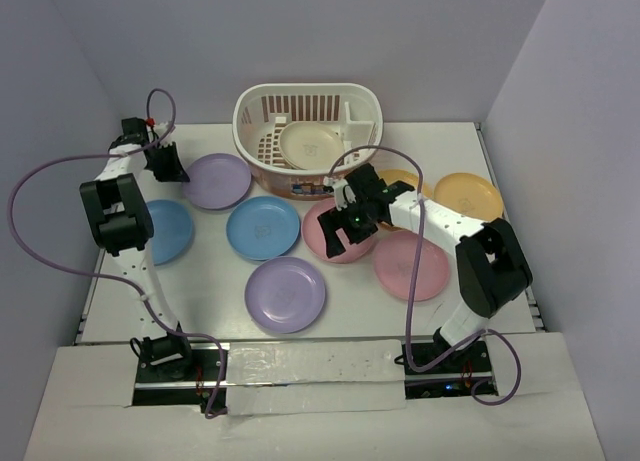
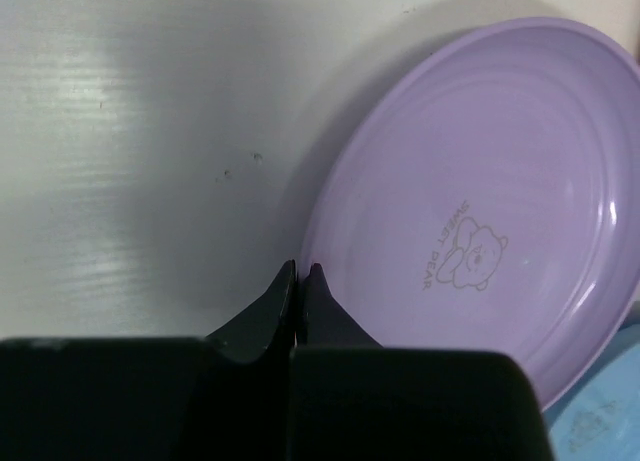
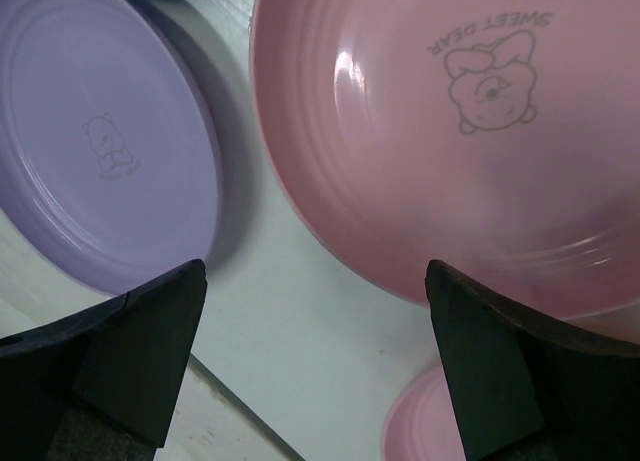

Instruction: Place the plates into the plastic bin on the countertop

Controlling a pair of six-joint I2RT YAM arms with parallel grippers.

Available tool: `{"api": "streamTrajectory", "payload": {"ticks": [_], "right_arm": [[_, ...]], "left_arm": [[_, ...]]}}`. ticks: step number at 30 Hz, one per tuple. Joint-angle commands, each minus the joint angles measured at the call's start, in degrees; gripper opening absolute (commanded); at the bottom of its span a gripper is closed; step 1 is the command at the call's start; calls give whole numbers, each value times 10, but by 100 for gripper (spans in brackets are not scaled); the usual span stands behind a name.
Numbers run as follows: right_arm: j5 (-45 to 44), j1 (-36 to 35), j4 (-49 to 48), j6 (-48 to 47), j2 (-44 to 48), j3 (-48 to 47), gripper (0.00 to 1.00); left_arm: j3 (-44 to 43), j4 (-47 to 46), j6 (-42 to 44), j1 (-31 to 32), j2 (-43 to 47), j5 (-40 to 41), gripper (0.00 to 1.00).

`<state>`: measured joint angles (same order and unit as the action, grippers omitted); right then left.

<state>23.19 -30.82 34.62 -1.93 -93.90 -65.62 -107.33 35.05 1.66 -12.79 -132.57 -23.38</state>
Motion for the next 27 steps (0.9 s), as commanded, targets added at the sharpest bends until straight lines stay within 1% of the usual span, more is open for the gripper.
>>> {"api": "streamTrajectory", "payload": {"ticks": [1,4,7,10,12,16,21,27], "right_arm": [[-1,-10,-40,18,36,22,96],[-3,-11,-41,18,38,31,96],[-5,-15,-47,38,40,44,94],[-10,-24,-55,44,36,53,92],[-9,-33,-57,45,28,54,88],[-26,-62,-68,55,19,53,81],[-62,-107,-84,67,8,64,76],[-79,-128,-73,75,-39,34,68]], "left_arm": [[-50,20,-40,-10,74,25,0],[-91,34,-51,-20,106,46,0],[-119,37,-54,-24,161,87,0],[-102,5,-67,-33,230,129,0],[-74,-36,-80,-41,290,152,0],[-52,-78,-96,-44,367,143,0],[-90,-52,-124,-43,380,108,0],[-69,-66,-137,-43,402,96,0]]}}
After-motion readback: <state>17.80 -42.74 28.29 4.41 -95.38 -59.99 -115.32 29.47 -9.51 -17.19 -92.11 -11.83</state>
